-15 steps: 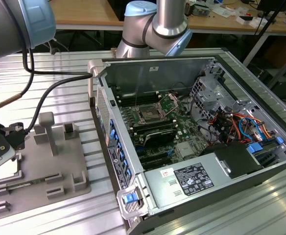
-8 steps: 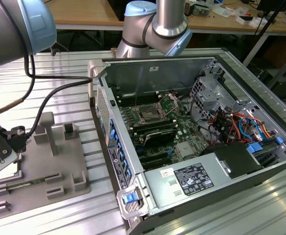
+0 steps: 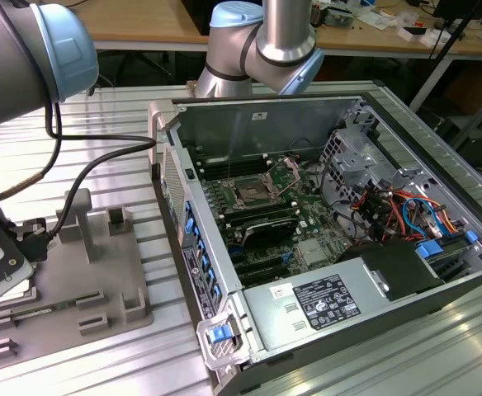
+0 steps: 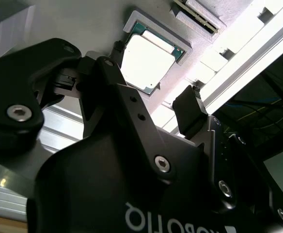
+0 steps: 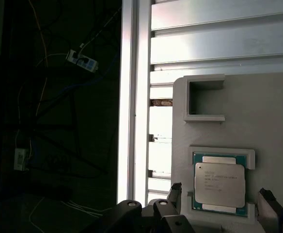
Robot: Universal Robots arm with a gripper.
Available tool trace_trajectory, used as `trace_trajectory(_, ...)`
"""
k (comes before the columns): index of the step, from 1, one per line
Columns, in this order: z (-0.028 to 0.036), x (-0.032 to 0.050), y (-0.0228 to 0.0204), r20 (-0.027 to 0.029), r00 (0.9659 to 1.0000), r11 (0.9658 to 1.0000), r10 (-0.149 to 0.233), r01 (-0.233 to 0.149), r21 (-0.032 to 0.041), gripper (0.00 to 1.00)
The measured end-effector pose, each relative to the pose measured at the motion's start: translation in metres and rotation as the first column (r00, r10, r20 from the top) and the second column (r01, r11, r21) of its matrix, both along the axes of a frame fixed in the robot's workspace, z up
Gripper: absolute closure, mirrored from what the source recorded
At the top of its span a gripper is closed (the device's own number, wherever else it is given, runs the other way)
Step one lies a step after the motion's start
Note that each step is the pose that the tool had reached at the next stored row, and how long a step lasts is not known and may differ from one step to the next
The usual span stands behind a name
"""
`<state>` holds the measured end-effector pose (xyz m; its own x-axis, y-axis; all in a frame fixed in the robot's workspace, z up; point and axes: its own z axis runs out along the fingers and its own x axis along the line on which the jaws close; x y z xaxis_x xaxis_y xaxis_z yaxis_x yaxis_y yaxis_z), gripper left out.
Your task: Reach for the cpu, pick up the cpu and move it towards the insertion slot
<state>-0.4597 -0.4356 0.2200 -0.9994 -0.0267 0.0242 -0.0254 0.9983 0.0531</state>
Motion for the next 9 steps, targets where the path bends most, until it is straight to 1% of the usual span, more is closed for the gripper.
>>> trace_trajectory(7,-0.0002,0.0000,0.0000,0.0000,1.0000,1.0000,0.000,0.000,0.0000,0.32)
trace_trajectory(9,-0.0014,0.0001,0.0000,0.0004,1.0000,1.0000,0.000,0.000,0.0003,0.32)
